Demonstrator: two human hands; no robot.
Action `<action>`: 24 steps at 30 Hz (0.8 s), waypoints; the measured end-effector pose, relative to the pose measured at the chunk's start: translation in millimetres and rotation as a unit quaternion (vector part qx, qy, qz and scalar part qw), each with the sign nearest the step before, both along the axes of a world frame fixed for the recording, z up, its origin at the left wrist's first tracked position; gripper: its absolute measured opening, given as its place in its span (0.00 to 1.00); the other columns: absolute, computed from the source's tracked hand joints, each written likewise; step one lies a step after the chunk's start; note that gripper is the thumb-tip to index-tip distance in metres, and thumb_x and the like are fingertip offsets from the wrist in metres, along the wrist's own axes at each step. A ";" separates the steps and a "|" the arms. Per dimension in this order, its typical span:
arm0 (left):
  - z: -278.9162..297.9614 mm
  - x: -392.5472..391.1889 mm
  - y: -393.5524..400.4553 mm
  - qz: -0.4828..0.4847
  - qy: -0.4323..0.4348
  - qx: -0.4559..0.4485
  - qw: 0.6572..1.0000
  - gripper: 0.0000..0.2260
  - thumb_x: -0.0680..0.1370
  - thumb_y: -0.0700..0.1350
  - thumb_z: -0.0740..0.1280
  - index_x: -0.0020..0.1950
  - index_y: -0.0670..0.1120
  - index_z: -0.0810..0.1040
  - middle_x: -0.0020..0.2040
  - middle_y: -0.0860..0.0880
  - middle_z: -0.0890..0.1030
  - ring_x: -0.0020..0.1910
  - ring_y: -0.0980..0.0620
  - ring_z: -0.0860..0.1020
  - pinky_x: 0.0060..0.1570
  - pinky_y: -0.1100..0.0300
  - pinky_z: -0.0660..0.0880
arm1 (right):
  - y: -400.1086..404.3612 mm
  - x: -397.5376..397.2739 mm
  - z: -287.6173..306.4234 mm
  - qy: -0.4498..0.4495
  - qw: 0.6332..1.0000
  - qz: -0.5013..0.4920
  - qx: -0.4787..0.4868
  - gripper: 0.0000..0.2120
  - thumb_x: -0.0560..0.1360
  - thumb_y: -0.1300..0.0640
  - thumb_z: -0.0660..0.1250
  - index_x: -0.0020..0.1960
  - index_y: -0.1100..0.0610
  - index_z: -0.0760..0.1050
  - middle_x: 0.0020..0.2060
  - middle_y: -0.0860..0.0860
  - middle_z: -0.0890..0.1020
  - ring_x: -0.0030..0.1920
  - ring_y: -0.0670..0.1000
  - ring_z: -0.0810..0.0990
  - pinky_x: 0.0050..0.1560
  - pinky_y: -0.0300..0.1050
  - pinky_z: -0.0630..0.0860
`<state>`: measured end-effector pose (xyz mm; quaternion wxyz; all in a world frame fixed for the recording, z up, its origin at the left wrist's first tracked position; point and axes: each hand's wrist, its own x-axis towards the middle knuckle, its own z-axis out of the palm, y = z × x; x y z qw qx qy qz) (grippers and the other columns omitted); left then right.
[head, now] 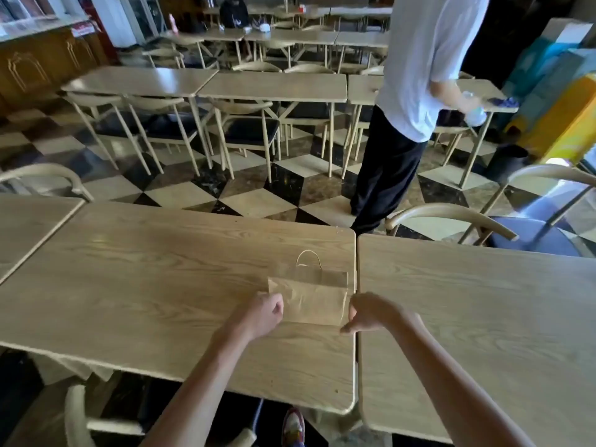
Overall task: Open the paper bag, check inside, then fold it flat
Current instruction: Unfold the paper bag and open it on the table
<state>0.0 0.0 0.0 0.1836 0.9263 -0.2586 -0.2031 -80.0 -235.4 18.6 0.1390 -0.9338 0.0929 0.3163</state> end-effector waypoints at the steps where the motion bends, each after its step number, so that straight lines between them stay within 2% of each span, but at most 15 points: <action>1: -0.7 12.7 -4.4 -0.001 -0.018 -0.022 1.000 0.07 0.74 0.41 0.61 0.41 0.47 0.78 0.42 0.49 0.83 0.39 0.51 0.78 0.37 0.59 0.71 | -5.5 13.3 -0.4 -0.017 1.000 -0.010 0.000 0.22 0.69 0.43 0.74 0.54 0.59 0.80 0.52 0.56 0.84 0.55 0.56 0.81 0.54 0.48 0.78; 5: -0.9 57.8 -22.5 -0.023 -0.080 -0.037 0.996 0.05 0.75 0.41 0.62 0.46 0.47 0.78 0.45 0.51 0.80 0.42 0.50 0.78 0.40 0.57 0.75 | -23.2 63.9 1.1 -0.086 0.995 -0.045 0.006 0.18 0.72 0.45 0.72 0.55 0.56 0.80 0.53 0.54 0.85 0.54 0.54 0.81 0.54 0.49 0.79; 8: -17.3 82.8 -36.3 -0.060 -0.102 -0.024 0.993 0.10 0.76 0.45 0.64 0.57 0.49 0.77 0.53 0.51 0.79 0.49 0.51 0.79 0.47 0.55 0.77 | -24.1 89.0 -10.6 -0.124 0.990 -0.060 0.038 0.17 0.74 0.47 0.69 0.59 0.55 0.78 0.56 0.54 0.84 0.55 0.54 0.81 0.56 0.49 0.78; 11: -38.9 102.3 -48.1 -0.113 -0.106 0.028 0.988 0.20 0.75 0.51 0.66 0.67 0.51 0.73 0.62 0.52 0.76 0.59 0.50 0.75 0.57 0.55 0.73 | -18.0 101.3 -33.6 -0.143 0.987 -0.057 0.046 0.25 0.72 0.48 0.73 0.67 0.55 0.73 0.63 0.53 0.79 0.62 0.53 0.77 0.60 0.47 0.74; 14: -66.2 113.3 -51.6 -0.167 -0.112 0.080 0.976 0.28 0.74 0.58 0.66 0.72 0.52 0.68 0.71 0.52 0.69 0.71 0.50 0.65 0.68 0.50 0.65 | -7.8 103.3 -60.9 -0.115 0.991 -0.036 0.055 0.38 0.68 0.46 0.76 0.72 0.55 0.66 0.70 0.53 0.73 0.69 0.53 0.70 0.67 0.46 0.68; 16: -84.8 118.1 -51.6 -0.182 -0.099 0.096 0.974 0.30 0.75 0.60 0.64 0.74 0.52 0.64 0.75 0.53 0.64 0.75 0.49 0.59 0.71 0.48 0.60 | -1.4 103.0 -78.7 -0.104 0.994 -0.021 0.042 0.40 0.68 0.44 0.76 0.73 0.55 0.64 0.72 0.51 0.70 0.71 0.52 0.67 0.68 0.47 0.66; 18: -100.8 120.5 -51.4 -0.177 -0.084 0.099 0.976 0.30 0.76 0.61 0.63 0.75 0.52 0.63 0.76 0.53 0.64 0.76 0.49 0.59 0.72 0.48 0.60 | 5.0 102.2 -91.9 -0.106 0.994 -0.015 0.016 0.34 0.71 0.41 0.71 0.71 0.54 0.65 0.71 0.50 0.71 0.70 0.51 0.68 0.67 0.49 0.66; 20: -113.6 119.7 -51.4 -0.166 -0.074 0.089 0.979 0.28 0.76 0.60 0.63 0.74 0.52 0.66 0.74 0.54 0.69 0.74 0.49 0.64 0.70 0.49 0.64 | 11.0 101.7 -101.6 -0.101 0.995 -0.010 -0.005 0.28 0.75 0.40 0.65 0.69 0.53 0.67 0.70 0.50 0.72 0.70 0.52 0.69 0.67 0.52 0.65; 24: -126.5 116.8 -49.6 -0.149 -0.090 0.054 0.983 0.23 0.72 0.53 0.70 0.67 0.53 0.75 0.64 0.57 0.80 0.62 0.54 0.77 0.59 0.56 0.74 | 16.1 98.9 -116.7 -0.132 0.990 -0.004 -0.039 0.18 0.77 0.43 0.58 0.63 0.50 0.71 0.66 0.47 0.76 0.66 0.53 0.74 0.64 0.51 0.67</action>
